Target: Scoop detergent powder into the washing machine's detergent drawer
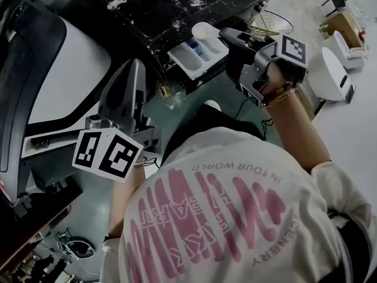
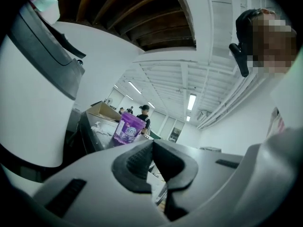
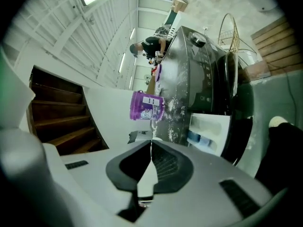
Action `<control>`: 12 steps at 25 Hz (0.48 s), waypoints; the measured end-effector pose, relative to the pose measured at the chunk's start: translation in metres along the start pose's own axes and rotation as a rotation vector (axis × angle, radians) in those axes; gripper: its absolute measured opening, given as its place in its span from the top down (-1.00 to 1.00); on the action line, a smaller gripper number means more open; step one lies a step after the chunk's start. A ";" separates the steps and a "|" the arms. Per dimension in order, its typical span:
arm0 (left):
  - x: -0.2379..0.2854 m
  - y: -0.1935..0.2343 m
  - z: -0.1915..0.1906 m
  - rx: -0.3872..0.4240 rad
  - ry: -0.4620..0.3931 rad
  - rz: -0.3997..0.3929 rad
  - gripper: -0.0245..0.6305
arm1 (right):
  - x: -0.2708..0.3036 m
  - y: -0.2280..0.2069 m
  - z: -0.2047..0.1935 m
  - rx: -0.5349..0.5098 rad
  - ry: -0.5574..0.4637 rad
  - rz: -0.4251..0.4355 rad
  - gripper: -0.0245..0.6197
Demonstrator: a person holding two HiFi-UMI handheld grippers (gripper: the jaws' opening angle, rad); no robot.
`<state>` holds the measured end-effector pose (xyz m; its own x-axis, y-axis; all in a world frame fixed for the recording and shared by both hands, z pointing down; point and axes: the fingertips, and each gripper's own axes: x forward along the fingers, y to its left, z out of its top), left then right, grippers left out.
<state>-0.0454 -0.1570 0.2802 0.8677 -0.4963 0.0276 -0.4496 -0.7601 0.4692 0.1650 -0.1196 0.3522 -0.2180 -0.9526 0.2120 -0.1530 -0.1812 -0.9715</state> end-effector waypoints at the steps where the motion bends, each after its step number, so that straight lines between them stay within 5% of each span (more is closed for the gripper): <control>1: -0.002 0.003 -0.003 0.002 0.004 0.011 0.92 | 0.000 -0.003 -0.003 0.003 0.007 -0.006 0.91; 12: -0.005 0.026 -0.045 -0.049 0.069 0.050 0.92 | -0.002 -0.046 -0.028 0.026 0.059 -0.126 0.91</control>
<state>-0.0525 -0.1555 0.3322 0.8575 -0.5022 0.1118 -0.4836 -0.7126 0.5082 0.1452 -0.1023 0.3995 -0.2555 -0.9060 0.3375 -0.1581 -0.3053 -0.9391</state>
